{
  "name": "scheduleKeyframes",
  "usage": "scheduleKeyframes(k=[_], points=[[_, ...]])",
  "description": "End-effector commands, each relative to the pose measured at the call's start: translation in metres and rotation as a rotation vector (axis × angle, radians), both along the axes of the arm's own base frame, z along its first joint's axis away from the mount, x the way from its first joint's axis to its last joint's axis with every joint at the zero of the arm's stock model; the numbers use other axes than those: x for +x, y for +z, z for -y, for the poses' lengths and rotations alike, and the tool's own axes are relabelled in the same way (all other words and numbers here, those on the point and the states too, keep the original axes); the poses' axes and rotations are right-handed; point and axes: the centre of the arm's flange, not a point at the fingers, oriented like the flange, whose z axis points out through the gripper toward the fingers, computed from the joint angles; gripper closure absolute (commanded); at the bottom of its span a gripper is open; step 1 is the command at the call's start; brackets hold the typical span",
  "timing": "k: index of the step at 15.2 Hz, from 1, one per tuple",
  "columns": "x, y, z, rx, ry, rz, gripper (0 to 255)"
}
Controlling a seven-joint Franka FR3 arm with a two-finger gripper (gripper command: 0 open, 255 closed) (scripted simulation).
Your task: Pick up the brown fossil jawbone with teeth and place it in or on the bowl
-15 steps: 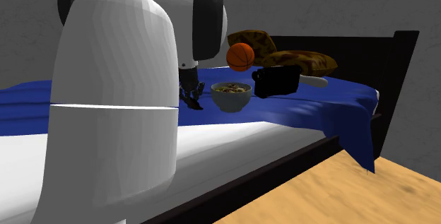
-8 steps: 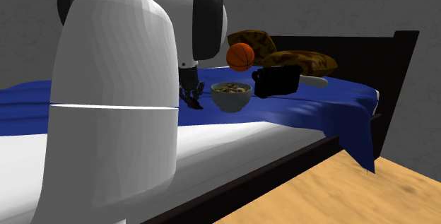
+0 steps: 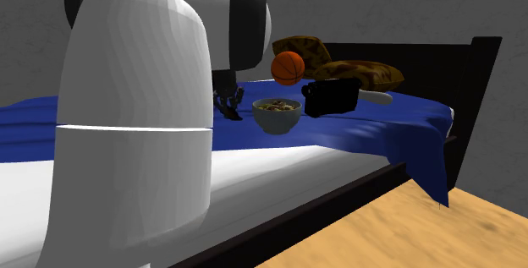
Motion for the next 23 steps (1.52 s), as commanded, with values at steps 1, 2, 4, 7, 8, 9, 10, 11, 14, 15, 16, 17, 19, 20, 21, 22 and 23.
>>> scheduleKeyframes(k=[1, 2, 4, 7, 8, 9, 10, 11, 14, 15, 16, 17, 19, 20, 21, 22, 23], points=[[0.001, 0.011, 0.0, 0.0, 0.0, 0.0, 255], [0.001, 0.017, 0.0, 0.0, 0.0, 0.0, 255], [0.001, 0.027, 0.0, 0.0, 0.0, 0.0, 255], [0.001, 0.043, 0.0, 0.0, 0.0, 0.0, 255], [0.001, 0.048, 0.0, 0.0, 0.0, 0.0, 255], [0.001, 0.054, 0.0, 0.0, 0.0, 0.0, 255], [0.001, 0.059, 0.0, 0.0, 0.0, 0.0, 255], [0.001, 0.064, 0.0, 0.0, 0.0, 0.0, 255], [0.001, 0.08, 0.0, 0.0, 0.0, 0.0, 255], [0.001, 0.085, 0.0, 0.0, 0.0, 0.0, 255], [0.001, 0.091, 0.0, 0.0, 0.0, 0.0, 255], [0.001, 0.096, 0.0, 0.0, 0.0, 0.0, 255], [0.001, 0.107, 0.0, 0.0, 0.0, 0.0, 255], [0.001, 0.112, 0.0, 0.0, 0.0, 0.0, 255], [0.001, 0.117, 0.0, 0.0, 0.0, 0.0, 255], [0.001, 0.122, 0.0, 0.0, 0.0, 0.0, 255], [0.001, 0.128, 0.0, 0.0, 0.0, 0.0, 255]])
